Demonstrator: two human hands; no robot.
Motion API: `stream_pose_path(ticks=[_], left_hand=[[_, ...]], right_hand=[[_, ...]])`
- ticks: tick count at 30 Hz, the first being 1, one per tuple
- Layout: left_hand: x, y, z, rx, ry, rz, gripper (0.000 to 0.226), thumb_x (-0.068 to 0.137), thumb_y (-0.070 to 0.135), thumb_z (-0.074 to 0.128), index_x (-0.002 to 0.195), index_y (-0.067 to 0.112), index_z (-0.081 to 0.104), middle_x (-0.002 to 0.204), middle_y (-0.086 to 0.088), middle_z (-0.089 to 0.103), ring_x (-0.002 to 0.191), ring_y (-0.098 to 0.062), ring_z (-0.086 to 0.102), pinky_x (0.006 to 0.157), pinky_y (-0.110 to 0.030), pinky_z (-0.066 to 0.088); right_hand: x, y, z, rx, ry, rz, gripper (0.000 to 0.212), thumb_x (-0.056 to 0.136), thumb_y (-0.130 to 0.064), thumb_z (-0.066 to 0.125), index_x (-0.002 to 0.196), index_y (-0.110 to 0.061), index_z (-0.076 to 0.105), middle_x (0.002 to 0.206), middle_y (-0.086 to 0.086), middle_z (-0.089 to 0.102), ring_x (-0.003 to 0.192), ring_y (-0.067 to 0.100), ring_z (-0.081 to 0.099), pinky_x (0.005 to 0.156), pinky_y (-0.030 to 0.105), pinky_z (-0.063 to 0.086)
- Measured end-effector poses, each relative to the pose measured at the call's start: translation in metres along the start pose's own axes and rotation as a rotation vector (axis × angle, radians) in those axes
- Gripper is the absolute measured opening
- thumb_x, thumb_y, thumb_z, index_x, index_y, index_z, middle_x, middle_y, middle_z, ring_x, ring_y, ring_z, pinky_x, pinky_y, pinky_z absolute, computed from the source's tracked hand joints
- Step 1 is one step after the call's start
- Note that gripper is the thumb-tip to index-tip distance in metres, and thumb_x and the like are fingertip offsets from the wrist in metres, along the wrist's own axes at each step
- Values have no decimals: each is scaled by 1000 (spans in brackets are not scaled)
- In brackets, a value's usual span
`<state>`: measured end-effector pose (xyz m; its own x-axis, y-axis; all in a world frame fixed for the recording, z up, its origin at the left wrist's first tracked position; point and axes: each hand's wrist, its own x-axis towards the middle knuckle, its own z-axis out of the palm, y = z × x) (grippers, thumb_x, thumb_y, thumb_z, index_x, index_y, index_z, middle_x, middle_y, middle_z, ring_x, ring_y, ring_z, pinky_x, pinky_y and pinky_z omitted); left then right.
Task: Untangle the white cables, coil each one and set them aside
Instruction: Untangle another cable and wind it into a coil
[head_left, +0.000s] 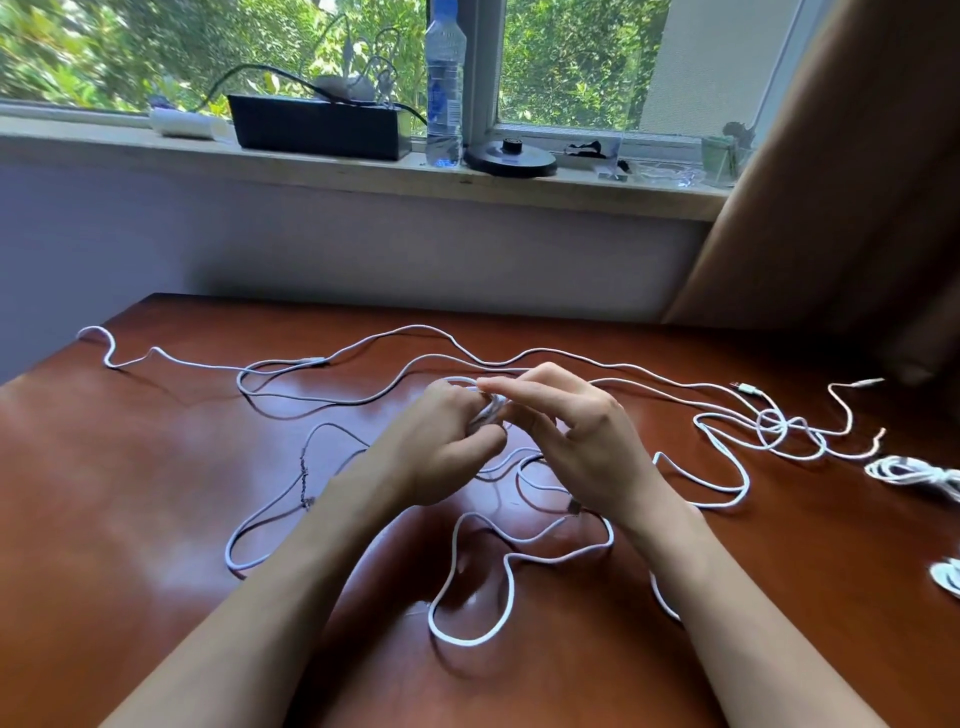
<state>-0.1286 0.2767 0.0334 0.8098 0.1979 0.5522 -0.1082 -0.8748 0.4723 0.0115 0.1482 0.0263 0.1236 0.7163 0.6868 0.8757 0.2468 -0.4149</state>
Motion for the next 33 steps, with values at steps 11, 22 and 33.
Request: stream_pose_path(ticks=[11, 22, 33], left_hand=[[-1, 3, -7, -422, -57, -293, 32, 83, 38, 65, 57, 21, 58, 54, 11, 38, 52, -8, 30, 50, -28, 23], [-3, -4, -7, -682, -107, -363, 28, 93, 21, 69, 88, -3, 56, 60, 7, 46, 53, -7, 35, 48, -17, 29], [1, -10, 1, -796, 74, -327, 22, 96, 7, 60, 114, -4, 54, 80, -9, 66, 70, -20, 50, 63, -21, 42]], right_hand=[[1, 9, 0, -8, -22, 56, 25, 98, -23, 62, 120, -17, 73, 92, -18, 64, 85, -2, 60, 76, 31, 52], [-2, 4, -3, -7, -74, 183, 33, 90, -49, 61, 101, -23, 77, 76, -11, 69, 60, 12, 55, 60, 37, 49], [0, 3, -5, 144, -1, 394, 16, 98, -27, 64, 87, -23, 75, 71, -4, 70, 68, 18, 64, 69, 41, 52]])
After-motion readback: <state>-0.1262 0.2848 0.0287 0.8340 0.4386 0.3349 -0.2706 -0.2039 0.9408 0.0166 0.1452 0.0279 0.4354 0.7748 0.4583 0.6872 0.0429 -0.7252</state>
